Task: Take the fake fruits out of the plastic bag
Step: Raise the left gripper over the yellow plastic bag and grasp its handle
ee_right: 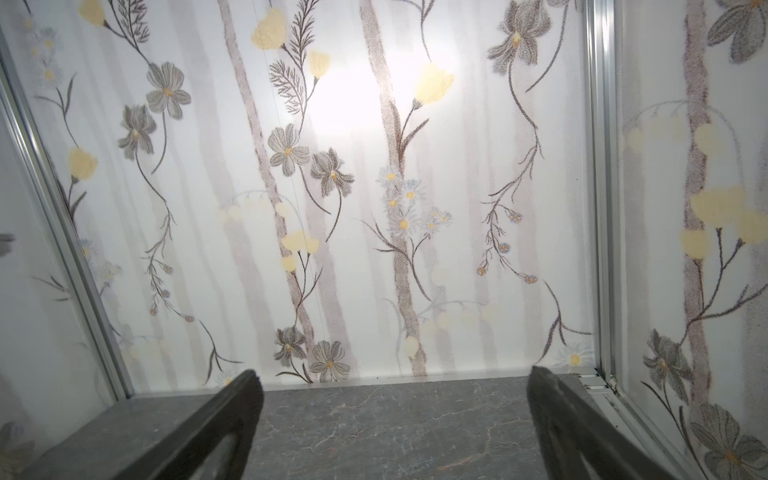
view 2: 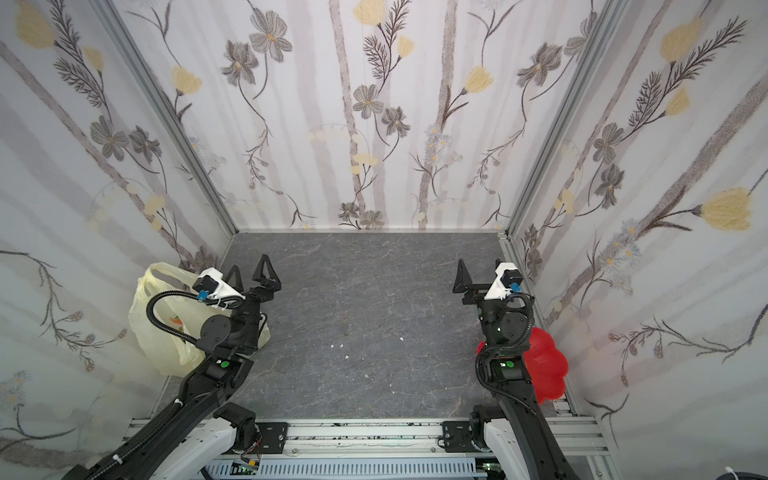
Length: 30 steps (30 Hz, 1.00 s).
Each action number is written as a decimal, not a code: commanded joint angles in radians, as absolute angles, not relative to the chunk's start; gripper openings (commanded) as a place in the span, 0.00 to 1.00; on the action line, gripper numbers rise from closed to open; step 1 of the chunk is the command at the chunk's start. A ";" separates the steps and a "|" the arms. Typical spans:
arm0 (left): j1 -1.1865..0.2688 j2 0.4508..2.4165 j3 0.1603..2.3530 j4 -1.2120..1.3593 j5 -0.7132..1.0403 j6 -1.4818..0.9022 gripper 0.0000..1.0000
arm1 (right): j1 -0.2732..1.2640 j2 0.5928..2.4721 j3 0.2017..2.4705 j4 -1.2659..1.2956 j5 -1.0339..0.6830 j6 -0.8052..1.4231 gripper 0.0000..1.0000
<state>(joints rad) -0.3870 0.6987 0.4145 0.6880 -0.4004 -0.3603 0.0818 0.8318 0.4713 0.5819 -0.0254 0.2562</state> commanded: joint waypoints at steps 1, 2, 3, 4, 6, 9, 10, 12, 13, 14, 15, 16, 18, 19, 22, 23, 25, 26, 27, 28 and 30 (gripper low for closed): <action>-0.380 0.547 0.363 0.554 -0.293 -0.619 1.00 | 0.068 0.775 0.518 0.289 -0.014 0.437 1.00; -0.371 0.499 0.360 0.551 -0.253 -0.608 1.00 | 0.061 0.757 0.519 0.271 -0.032 0.453 1.00; -0.358 0.465 0.377 0.520 -0.197 -0.583 1.00 | 0.054 0.738 0.516 0.264 -0.066 0.458 1.00; -0.351 0.456 0.429 0.429 -0.174 -0.579 1.00 | 0.052 0.724 0.514 0.257 -0.100 0.458 1.00; -0.351 0.504 0.576 0.226 -0.123 -0.554 1.00 | 0.053 0.710 0.517 0.242 -0.151 0.458 1.00; -0.367 0.626 0.793 -0.047 -0.053 -0.537 1.00 | 0.054 0.711 0.524 0.214 -0.192 0.458 1.00; -0.381 0.657 0.857 -0.133 -0.078 -0.536 1.00 | 0.054 0.715 0.530 0.203 -0.202 0.458 1.00; -0.405 0.690 0.965 -0.267 -0.155 -0.515 1.00 | 0.054 0.716 0.531 0.194 -0.209 0.454 1.00; -0.412 0.698 1.019 -0.333 -0.215 -0.498 1.00 | 0.054 0.716 0.531 0.188 -0.205 0.454 1.00; -0.414 0.706 1.067 -0.385 -0.269 -0.483 1.00 | 0.054 0.716 0.532 0.182 -0.204 0.454 1.00; -0.414 0.716 1.116 -0.447 -0.337 -0.464 1.00 | 0.054 0.718 0.534 0.177 -0.206 0.452 1.00; -0.415 0.731 1.173 -0.510 -0.423 -0.442 1.00 | 0.054 0.719 0.535 0.173 -0.206 0.453 1.00; -0.414 0.764 1.279 -0.626 -0.608 -0.415 1.00 | 0.054 0.720 0.536 0.166 -0.204 0.453 1.00; -0.415 0.778 1.331 -0.667 -0.686 -0.406 1.00 | 0.054 0.722 0.535 0.163 -0.203 0.453 1.00; -0.414 0.815 1.409 -0.729 -0.951 -0.356 1.00 | 0.054 0.726 0.532 0.151 -0.192 0.453 1.00; -0.410 0.819 1.412 -0.728 -1.023 -0.337 1.00 | 0.055 0.727 0.533 0.148 -0.190 0.453 1.00; -0.390 0.837 1.414 -0.723 -1.134 -0.285 1.00 | 0.054 0.727 0.532 0.144 -0.183 0.451 1.00; -0.371 0.850 1.418 -0.723 -1.161 -0.262 1.00 | 0.054 0.729 0.531 0.143 -0.183 0.453 1.00; -0.338 0.861 1.422 -0.724 -1.160 -0.243 1.00 | 0.054 0.730 0.530 0.140 -0.182 0.451 1.00; -0.293 0.866 1.427 -0.725 -1.129 -0.230 1.00 | 0.054 0.731 0.531 0.138 -0.182 0.451 1.00; -0.198 0.882 1.433 -0.724 -1.069 -0.202 1.00 | 0.054 0.732 0.529 0.138 -0.187 0.452 1.00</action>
